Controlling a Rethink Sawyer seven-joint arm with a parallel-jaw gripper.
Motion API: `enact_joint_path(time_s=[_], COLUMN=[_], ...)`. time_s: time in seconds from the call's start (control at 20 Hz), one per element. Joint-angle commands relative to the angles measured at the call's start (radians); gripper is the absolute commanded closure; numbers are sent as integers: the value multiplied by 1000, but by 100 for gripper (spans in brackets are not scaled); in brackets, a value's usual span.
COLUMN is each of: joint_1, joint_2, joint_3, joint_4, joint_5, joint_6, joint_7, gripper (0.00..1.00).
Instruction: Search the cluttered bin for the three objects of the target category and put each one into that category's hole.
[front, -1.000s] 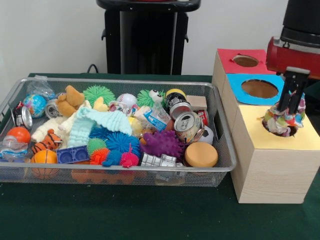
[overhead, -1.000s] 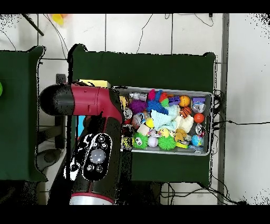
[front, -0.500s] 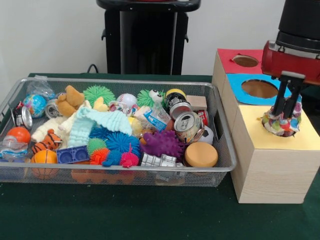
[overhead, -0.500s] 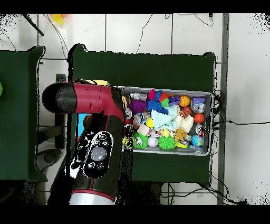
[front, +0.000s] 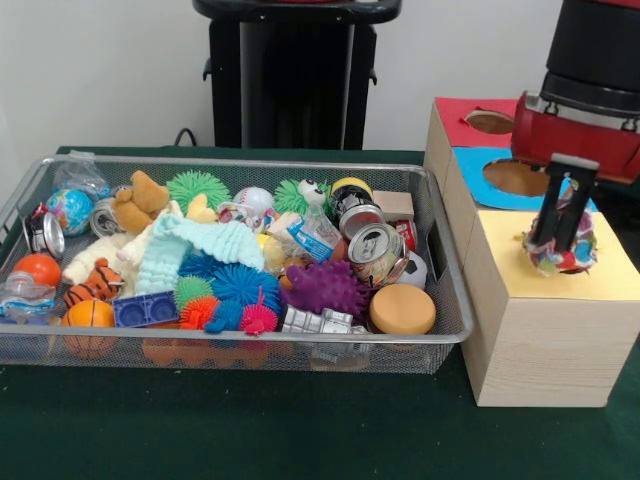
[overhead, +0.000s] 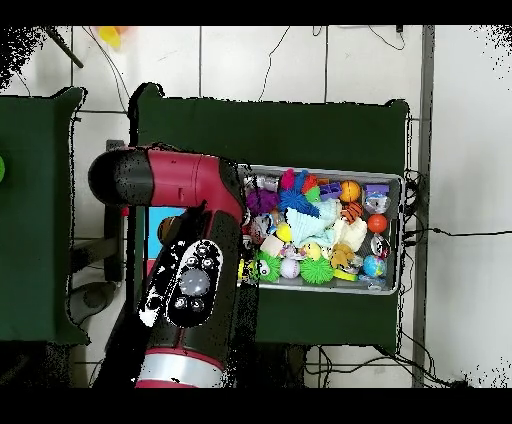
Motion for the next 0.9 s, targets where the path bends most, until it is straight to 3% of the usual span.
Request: enact_joint_path(time_s=[0.05,0.55,0.9], joint_1=[-65,-55,54], joint_2=[100,92,-42], joint_3=[52,43,17], joint_4=[-6,-1,159], joint_5=[-4,2,69], joint_6=[-23,27,121], joint_7=[158,174,319], gripper=[100,100,100])
